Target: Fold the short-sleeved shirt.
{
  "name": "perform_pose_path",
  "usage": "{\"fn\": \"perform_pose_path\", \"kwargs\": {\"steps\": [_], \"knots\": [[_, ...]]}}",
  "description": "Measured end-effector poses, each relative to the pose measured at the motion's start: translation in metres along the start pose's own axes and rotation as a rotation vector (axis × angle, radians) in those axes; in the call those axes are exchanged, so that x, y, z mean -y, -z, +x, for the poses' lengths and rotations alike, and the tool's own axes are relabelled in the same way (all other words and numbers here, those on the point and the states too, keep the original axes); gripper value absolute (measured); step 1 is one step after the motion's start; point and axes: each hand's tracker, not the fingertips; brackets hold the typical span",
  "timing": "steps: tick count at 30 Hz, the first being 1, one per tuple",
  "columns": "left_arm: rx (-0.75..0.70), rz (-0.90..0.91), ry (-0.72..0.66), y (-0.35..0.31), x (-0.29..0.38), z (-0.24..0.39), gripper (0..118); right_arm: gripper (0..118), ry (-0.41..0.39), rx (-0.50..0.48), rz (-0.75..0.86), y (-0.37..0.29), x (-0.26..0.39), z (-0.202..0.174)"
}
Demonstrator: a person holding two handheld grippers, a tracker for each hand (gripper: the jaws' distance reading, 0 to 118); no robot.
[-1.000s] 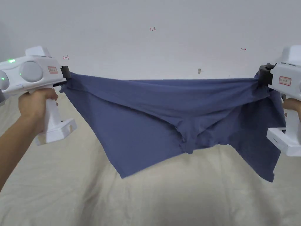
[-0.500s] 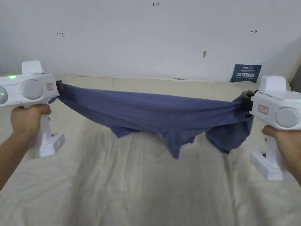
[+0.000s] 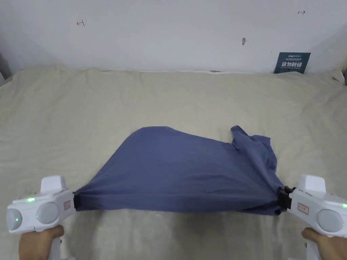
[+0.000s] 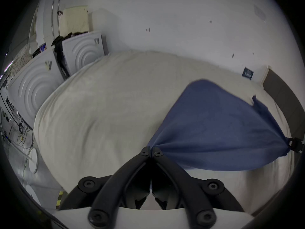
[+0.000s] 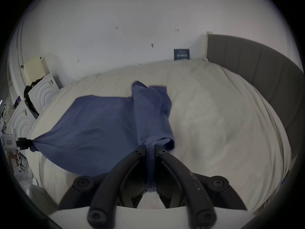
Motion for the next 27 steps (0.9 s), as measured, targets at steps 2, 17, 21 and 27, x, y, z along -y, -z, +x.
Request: {"fn": "perform_pose_path", "kwargs": {"steps": [2,17,21,27], "knots": [[-0.003,-0.032,-0.014,0.002,0.028,-0.012,0,12,0.015,-0.002,-0.035,-0.008,0.022,0.007],[-0.058,-0.245,-0.015,0.006,0.098,-0.028,1,13,0.098,0.079,-0.258,-0.024,0.121,0.018],[-0.079,-0.263,0.007,-0.004,0.087,-0.020,57,49,0.100,0.097,-0.266,-0.037,0.106,0.006],[0.140,0.052,-0.097,-0.072,0.031,0.004,114,103,0.052,0.104,0.067,-0.090,0.051,-0.001]]}}
